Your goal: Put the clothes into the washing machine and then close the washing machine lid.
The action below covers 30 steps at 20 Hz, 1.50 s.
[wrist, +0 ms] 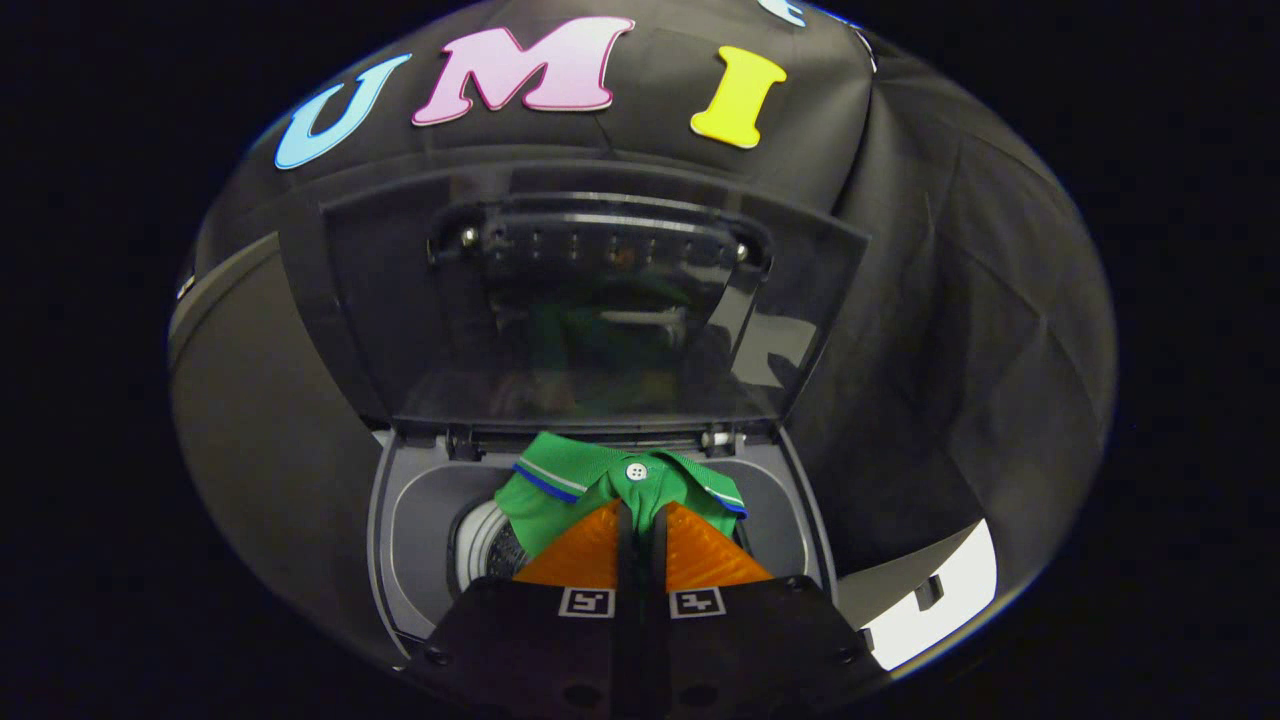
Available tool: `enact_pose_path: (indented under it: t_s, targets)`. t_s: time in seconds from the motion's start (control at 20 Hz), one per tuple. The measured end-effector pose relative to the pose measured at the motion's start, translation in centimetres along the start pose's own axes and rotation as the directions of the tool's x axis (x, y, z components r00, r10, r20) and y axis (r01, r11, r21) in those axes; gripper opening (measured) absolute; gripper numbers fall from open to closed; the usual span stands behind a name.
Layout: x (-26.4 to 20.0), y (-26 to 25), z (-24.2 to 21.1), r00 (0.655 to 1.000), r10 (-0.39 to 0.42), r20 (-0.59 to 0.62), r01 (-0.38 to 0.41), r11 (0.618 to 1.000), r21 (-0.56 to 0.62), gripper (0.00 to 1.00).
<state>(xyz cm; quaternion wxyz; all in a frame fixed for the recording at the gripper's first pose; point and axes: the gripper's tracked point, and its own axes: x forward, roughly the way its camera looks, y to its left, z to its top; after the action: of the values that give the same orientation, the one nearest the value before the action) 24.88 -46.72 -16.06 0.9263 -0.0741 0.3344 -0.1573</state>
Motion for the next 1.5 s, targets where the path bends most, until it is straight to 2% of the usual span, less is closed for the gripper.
enact_pose_path:
  t_s: [0.25,0.55,0.95,1.15,1.25,1.45,1.5]
  targets:
    - [2.9,0.5,-4.6,0.994,0.026,-0.107,-0.030,0.999,-0.044,0.05]
    - [6.5,1.1,-7.9,0.977,0.059,-0.204,-0.070,0.996,-0.047,0.05]
    - [8.0,2.7,-9.8,0.955,0.127,-0.270,-0.148,0.987,-0.060,0.06]
    - [8.4,2.5,-10.8,0.946,0.111,-0.304,-0.139,0.988,-0.070,0.09]
    - [8.4,2.4,-11.8,0.931,0.109,-0.349,-0.142,0.987,-0.069,0.22]
    - [7.9,1.9,-12.9,0.923,0.100,-0.371,-0.131,0.990,-0.060,1.00]
    - [7.6,1.6,-12.6,0.927,0.097,-0.363,-0.126,0.990,-0.057,1.00]
